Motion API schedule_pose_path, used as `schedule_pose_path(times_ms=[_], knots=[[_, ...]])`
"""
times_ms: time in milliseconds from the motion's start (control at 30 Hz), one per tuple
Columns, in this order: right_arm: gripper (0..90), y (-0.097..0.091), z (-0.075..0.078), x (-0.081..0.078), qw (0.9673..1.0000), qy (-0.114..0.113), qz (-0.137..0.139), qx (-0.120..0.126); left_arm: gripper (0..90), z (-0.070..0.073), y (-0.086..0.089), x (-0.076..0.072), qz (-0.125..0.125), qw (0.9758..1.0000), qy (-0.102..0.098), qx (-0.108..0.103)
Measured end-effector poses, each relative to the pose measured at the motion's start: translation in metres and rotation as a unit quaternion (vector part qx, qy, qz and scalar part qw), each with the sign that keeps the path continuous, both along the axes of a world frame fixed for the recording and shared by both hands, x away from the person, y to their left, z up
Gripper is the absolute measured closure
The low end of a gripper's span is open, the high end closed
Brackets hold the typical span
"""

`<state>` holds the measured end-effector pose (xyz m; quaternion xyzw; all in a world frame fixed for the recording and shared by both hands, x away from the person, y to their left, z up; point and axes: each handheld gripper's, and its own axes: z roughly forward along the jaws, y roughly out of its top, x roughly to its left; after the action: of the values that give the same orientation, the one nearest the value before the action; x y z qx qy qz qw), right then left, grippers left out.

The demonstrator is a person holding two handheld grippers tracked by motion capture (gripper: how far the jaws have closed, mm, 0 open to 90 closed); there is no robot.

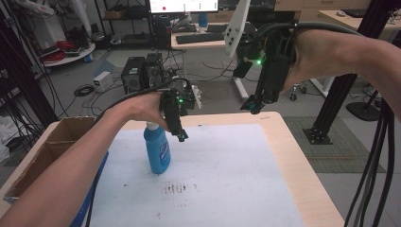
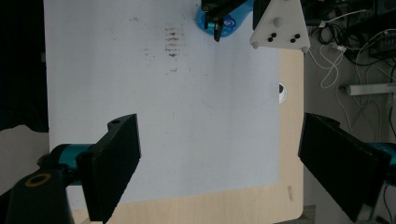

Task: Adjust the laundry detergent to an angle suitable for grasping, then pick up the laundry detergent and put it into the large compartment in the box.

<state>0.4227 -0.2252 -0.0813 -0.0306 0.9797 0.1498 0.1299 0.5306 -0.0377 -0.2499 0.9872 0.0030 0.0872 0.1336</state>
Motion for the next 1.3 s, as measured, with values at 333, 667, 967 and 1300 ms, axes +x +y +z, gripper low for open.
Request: schedule_pose_path(times_ms=[333, 667, 967, 1300], knots=[[12.3, -0.001, -0.0003, 0.0009, 1.0, -0.002, -0.002, -0.002, 15.4, -0.0005, -0.0015, -0.0016, -0.003, 1.0, -0.002, 0.005], [12.3, -0.0045, 0.0006, -0.0011, 1.0, -0.003, -0.006, -0.003, 15.4, 0.0032, -0.002, -0.0027, 0.004, 1.0, -0.005, -0.001], [12.3, -0.0034, -0.0007, -0.0009, 0.9999, -0.006, -0.006, -0.009, 15.3, 0.0043, 0.001, -0.0038, 0.004, 1.0, -0.005, 0.005], [12.3, -0.0046, -0.0004, 0.0001, 0.9999, -0.007, -0.004, -0.01, 15.4, 0.0053, -0.0003, -0.0039, 0.005, 1.0, -0.004, -0.002]])
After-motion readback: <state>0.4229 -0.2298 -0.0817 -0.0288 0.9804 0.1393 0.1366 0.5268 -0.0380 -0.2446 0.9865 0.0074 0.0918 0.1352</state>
